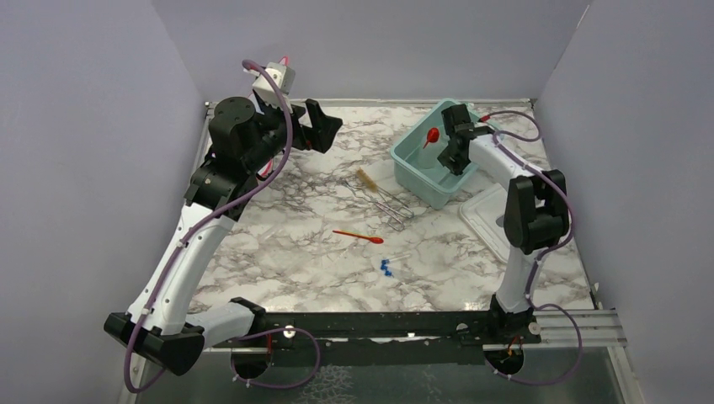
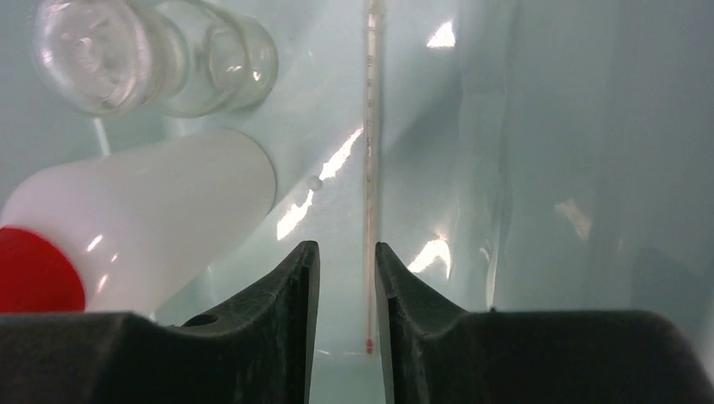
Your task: Organize the chemistry lab equipment
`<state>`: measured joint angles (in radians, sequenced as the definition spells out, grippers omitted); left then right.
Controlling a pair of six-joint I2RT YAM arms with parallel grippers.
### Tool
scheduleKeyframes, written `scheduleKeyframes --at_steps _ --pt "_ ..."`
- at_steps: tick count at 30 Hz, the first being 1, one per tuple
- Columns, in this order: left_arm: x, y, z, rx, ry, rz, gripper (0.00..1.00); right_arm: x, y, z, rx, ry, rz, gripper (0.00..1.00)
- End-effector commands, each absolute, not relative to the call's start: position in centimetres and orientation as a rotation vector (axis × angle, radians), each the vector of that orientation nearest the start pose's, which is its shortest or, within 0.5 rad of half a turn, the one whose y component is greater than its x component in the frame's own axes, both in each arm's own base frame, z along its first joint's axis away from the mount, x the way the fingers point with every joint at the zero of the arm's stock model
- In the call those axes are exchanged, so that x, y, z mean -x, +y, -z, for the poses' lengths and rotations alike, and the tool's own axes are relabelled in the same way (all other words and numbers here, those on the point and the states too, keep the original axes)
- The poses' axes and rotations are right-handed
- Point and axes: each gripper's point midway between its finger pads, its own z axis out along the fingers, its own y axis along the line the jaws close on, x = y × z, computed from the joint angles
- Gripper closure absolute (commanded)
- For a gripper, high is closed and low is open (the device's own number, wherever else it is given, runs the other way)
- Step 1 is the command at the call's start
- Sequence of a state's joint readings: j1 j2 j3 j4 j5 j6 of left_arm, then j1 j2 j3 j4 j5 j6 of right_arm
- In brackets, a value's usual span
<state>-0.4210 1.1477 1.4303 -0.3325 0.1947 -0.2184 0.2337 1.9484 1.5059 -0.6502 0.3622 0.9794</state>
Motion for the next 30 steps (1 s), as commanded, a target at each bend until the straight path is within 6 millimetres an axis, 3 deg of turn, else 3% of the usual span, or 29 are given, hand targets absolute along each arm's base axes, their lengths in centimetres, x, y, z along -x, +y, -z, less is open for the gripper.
scheduleKeyframes --at_steps 1,4,8,12,16,21,30 --pt "-32.4 -18.8 -44.2 -0.322 1.591 0.618 0.03 -46.0 6.8 -12.8 -0.969 2.217 -0.003 0.63" --pt "-32.5 -18.8 -44.1 -0.326 1.596 0.613 0.03 -45.7 6.7 -16.5 -0.915 2.155 -0.043 0.61" --pt "-32.5 -18.7 -44.0 -0.325 1.594 0.604 0.03 -45.8 8.0 -21.8 -0.681 2.081 -0.151 0.59" --pt "-32.3 -18.5 -44.2 -0.334 1.584 0.592 0.03 -45.0 12.8 -26.1 -0.27 2.037 -0.369 0.58" --pt "-32.1 -17.8 -45.0 -0.323 1.561 0.557 0.02 -42.2 18.7 -27.6 0.08 2.038 -0.494 0.52" --pt "-31.9 -15.6 -46.9 -0.241 1.516 0.469 0.02 -37.4 26.4 -25.8 0.4 2.098 -0.584 0.47" --pt "-29.7 -11.4 -50.4 -0.143 1.397 0.331 0.02 -28.7 37.7 -15.4 0.646 2.416 -0.57 0.44"
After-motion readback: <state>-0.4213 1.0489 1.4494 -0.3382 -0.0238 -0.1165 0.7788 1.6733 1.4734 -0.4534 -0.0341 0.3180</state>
